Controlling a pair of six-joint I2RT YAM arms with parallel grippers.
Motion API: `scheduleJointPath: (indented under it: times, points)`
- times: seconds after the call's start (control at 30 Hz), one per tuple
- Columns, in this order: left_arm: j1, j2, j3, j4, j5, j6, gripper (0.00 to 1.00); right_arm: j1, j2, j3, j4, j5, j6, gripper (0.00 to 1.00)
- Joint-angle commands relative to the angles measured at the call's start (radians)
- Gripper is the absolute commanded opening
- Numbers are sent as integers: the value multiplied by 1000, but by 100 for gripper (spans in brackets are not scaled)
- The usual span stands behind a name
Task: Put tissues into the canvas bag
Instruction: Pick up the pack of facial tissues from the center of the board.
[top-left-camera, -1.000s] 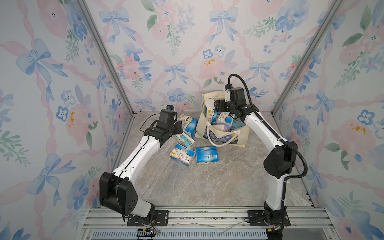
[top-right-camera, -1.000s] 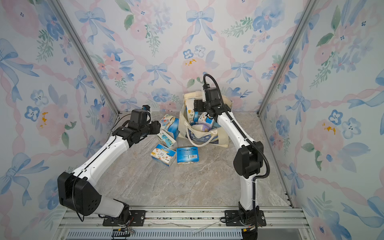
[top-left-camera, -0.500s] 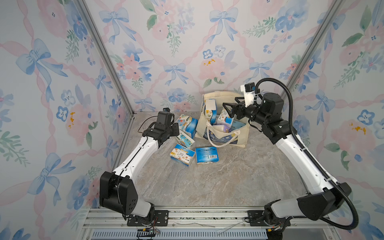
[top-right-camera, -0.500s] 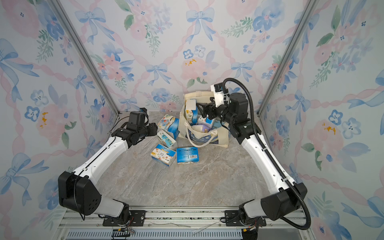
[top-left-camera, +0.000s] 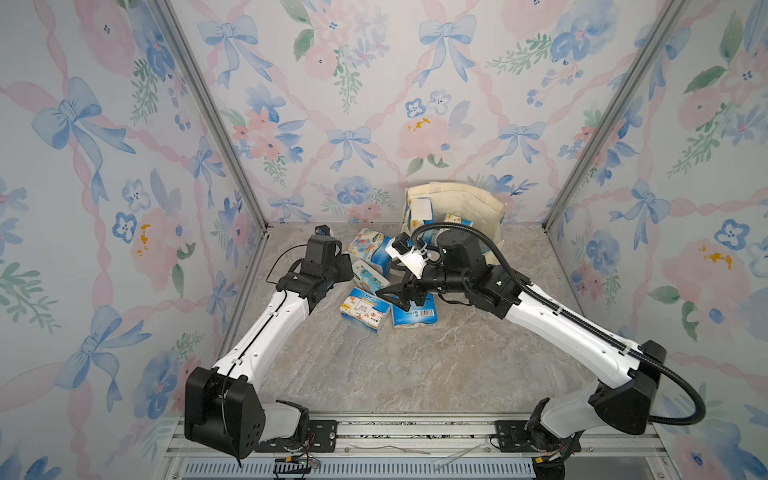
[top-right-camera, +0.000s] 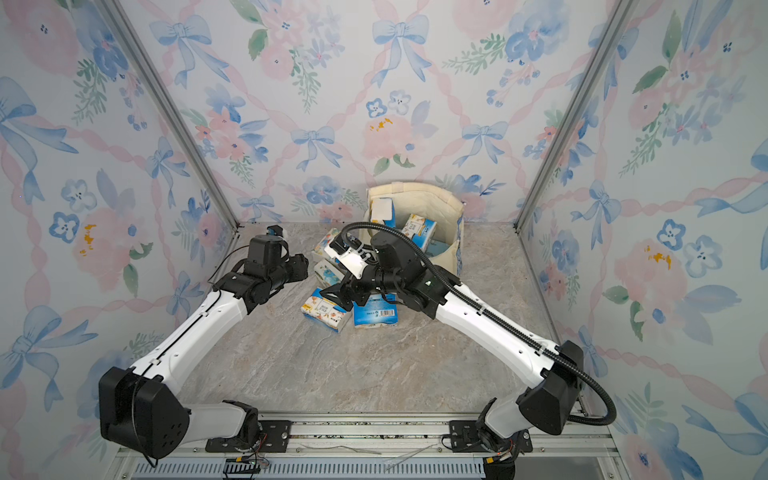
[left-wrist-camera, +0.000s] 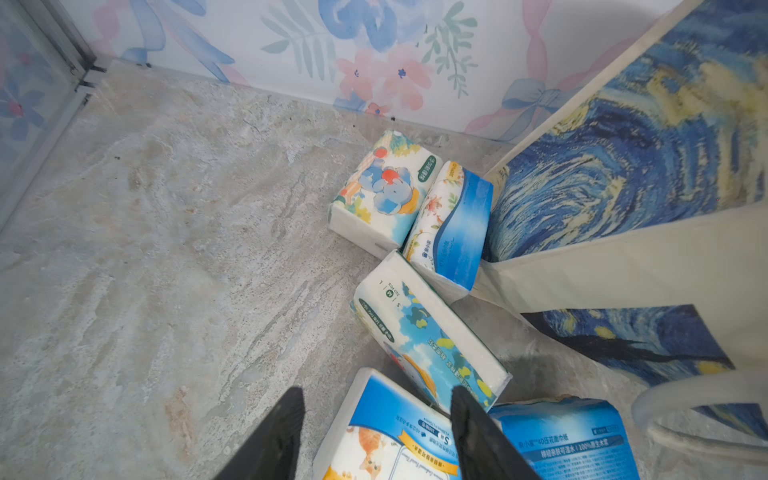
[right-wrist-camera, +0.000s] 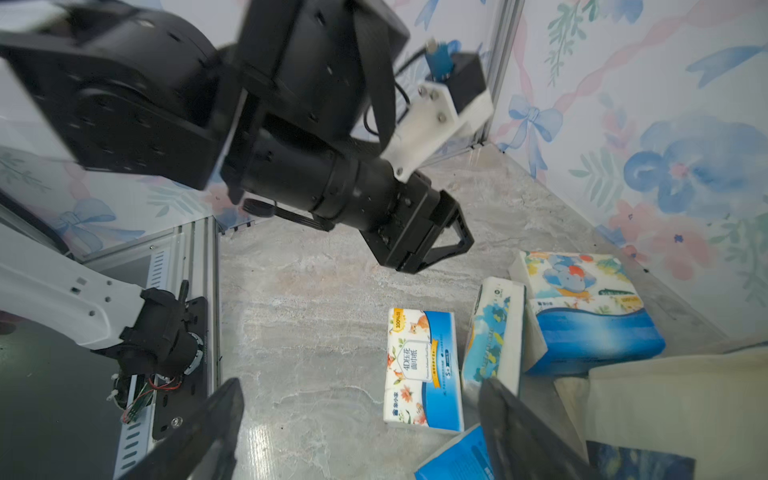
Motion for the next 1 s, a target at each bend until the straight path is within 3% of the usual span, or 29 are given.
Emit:
scheduleJointPath:
  times: [0.0,0.13,0.33,0.77,0.97]
  points:
    - [6,-64,-25,42,-59,2,60,53,92,12,-37,156,26,89]
    - [6,-114,-70,82,-56,2,62,104,243,128,-137,342,-7,89]
    - [8,-149,-89,95,-60,30,62,105,402,259,-194,440,-3,90]
    - [8,-144,-104,106,-64,45,62,41,598,418,-271,515,14,100]
    - [9,-143,-103,105,-61,47,62,2,682,501,-286,508,29,98]
